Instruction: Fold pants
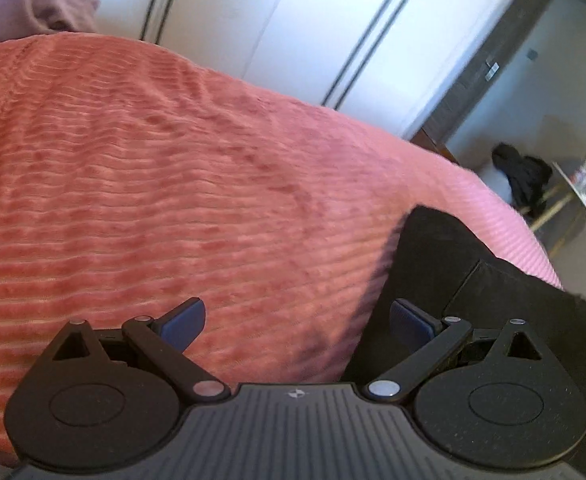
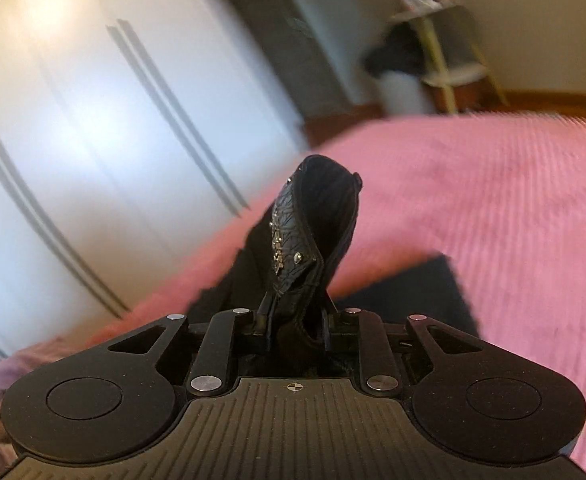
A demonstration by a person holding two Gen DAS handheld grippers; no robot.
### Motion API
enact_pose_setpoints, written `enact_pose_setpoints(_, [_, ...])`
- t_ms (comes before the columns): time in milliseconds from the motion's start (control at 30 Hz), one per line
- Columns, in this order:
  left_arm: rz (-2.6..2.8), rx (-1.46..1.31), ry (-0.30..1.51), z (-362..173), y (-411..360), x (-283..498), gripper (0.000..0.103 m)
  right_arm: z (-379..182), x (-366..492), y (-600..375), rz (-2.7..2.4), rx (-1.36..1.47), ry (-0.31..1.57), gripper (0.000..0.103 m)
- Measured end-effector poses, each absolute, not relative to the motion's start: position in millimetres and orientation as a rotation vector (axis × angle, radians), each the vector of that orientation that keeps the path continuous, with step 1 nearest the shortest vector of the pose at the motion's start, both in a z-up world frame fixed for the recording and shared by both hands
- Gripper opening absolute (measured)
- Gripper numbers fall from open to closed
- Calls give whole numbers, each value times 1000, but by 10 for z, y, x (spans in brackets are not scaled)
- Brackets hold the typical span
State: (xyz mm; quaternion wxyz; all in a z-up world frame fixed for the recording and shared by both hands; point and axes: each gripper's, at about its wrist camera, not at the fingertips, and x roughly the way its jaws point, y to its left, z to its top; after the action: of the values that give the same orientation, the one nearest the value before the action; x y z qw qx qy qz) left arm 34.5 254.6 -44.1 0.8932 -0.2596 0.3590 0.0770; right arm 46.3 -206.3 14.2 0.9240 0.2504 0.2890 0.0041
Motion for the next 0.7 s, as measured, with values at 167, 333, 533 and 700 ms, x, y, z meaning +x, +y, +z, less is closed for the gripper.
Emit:
enact_pose_setpoints(167, [79,-434,815,-477,2340,433,99,-84,377,-2056,-172,388,645,31])
enact_pose_setpoints(333, [48,-332,847,-496,2172,473,99,-41,373,-1810,-85,372,616,33])
enact_pose_setpoints(533, [22,-315,873,-521,2140,481,99,-123,600,-1333,26,268,664,30])
enact_pose_setpoints(700, [23,-313,881,-523,2140,490,99,-397,636,-1287,-3,205,768,22])
